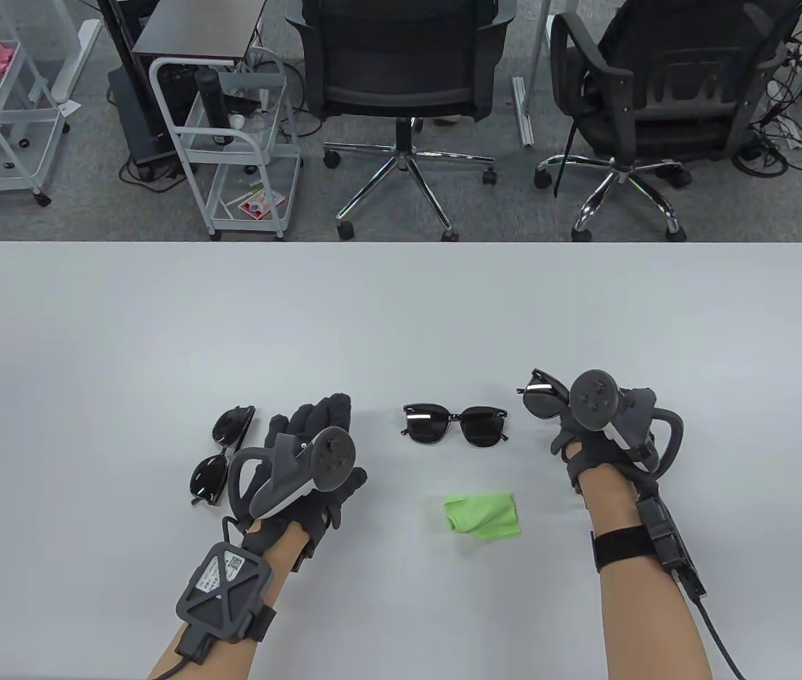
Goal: Dust sunglasses
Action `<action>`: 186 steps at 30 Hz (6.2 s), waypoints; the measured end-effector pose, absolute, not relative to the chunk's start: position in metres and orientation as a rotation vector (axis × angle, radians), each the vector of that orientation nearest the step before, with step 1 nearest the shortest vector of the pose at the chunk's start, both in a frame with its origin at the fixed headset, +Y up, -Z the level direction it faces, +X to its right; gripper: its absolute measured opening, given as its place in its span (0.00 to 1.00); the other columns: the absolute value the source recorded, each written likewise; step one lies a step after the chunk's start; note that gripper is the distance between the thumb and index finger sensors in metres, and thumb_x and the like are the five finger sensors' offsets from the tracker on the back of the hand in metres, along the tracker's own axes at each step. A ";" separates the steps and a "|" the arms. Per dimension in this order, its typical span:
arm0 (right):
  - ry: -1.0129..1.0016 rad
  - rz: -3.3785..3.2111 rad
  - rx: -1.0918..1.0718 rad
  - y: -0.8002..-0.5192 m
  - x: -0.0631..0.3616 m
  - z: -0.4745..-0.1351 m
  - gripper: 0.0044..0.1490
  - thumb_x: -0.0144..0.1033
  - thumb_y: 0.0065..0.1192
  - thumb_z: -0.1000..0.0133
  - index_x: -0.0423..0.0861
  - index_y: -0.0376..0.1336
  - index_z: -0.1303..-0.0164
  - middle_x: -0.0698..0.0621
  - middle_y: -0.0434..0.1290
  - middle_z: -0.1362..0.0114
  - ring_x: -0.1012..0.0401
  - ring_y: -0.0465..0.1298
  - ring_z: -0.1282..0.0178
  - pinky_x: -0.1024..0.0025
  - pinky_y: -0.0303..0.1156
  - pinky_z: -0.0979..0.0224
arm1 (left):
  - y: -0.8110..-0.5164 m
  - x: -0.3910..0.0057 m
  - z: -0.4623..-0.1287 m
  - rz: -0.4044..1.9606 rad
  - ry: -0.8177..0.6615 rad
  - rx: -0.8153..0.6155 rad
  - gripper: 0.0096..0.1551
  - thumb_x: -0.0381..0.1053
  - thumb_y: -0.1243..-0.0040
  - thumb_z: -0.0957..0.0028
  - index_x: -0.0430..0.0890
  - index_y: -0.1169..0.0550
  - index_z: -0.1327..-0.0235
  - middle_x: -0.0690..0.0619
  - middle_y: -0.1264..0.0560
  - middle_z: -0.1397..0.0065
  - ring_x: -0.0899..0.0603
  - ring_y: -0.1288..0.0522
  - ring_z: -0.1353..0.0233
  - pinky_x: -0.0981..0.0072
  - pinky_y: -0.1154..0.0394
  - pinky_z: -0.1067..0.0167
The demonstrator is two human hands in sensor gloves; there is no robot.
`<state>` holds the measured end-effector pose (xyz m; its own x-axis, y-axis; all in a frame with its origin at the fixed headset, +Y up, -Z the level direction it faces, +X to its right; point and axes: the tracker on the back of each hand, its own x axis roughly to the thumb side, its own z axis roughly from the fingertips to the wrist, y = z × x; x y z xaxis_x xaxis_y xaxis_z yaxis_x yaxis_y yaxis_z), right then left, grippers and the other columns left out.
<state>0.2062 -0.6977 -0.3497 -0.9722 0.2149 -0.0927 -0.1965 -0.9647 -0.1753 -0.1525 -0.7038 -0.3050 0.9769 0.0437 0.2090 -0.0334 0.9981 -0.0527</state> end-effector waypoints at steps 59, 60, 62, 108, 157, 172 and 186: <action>0.174 1.876 0.329 -0.699 0.116 -0.305 0.35 0.44 0.66 0.46 0.40 0.67 0.31 0.36 0.69 0.24 0.36 0.70 0.28 0.30 0.58 0.32 | -0.724 -0.134 -0.296 1.034 -0.330 -0.577 0.58 0.80 0.43 0.65 0.51 0.39 0.24 0.54 0.30 0.23 0.44 0.20 0.26 0.44 0.32 0.28; 0.181 1.866 0.338 -0.699 0.114 -0.305 0.34 0.44 0.66 0.46 0.40 0.69 0.33 0.37 0.69 0.24 0.37 0.70 0.28 0.30 0.58 0.32 | -0.724 -0.132 -0.296 1.026 -0.340 -0.584 0.58 0.80 0.43 0.65 0.51 0.39 0.24 0.54 0.30 0.23 0.44 0.20 0.26 0.44 0.32 0.28; 0.188 1.858 0.343 -0.699 0.113 -0.305 0.32 0.44 0.68 0.47 0.40 0.71 0.36 0.38 0.71 0.26 0.38 0.72 0.29 0.30 0.59 0.32 | -0.725 -0.129 -0.294 1.003 -0.366 -0.607 0.58 0.80 0.44 0.65 0.51 0.39 0.24 0.54 0.30 0.23 0.44 0.20 0.26 0.44 0.32 0.28; 0.002 1.992 0.408 -0.703 0.090 -0.292 0.38 0.48 0.62 0.45 0.41 0.65 0.29 0.38 0.69 0.24 0.38 0.72 0.29 0.32 0.62 0.32 | -0.723 -0.151 -0.300 1.263 -0.245 -0.552 0.58 0.80 0.48 0.64 0.50 0.43 0.23 0.57 0.30 0.24 0.47 0.20 0.27 0.46 0.31 0.27; 0.651 2.940 0.828 -0.717 0.090 -0.301 0.34 0.44 0.83 0.58 0.43 0.74 0.43 0.43 0.79 0.35 0.43 0.80 0.38 0.36 0.67 0.33 | -0.708 -0.184 -0.306 1.204 -0.118 -0.294 0.57 0.80 0.43 0.63 0.52 0.42 0.24 0.58 0.31 0.24 0.48 0.19 0.27 0.49 0.30 0.27; 0.266 2.912 0.898 -0.712 0.088 -0.300 0.23 0.42 0.76 0.55 0.48 0.79 0.52 0.49 0.84 0.42 0.48 0.84 0.43 0.39 0.70 0.33 | -0.702 -0.181 -0.305 0.986 -0.141 -0.220 0.57 0.79 0.41 0.64 0.52 0.41 0.24 0.57 0.30 0.24 0.46 0.19 0.28 0.47 0.31 0.28; -0.285 2.337 0.775 -0.675 0.117 -0.295 0.23 0.38 0.72 0.54 0.51 0.79 0.50 0.51 0.85 0.40 0.49 0.85 0.41 0.40 0.72 0.33 | -0.677 -0.162 -0.293 0.425 -0.240 0.074 0.56 0.76 0.36 0.67 0.56 0.40 0.24 0.59 0.31 0.23 0.46 0.21 0.26 0.42 0.34 0.26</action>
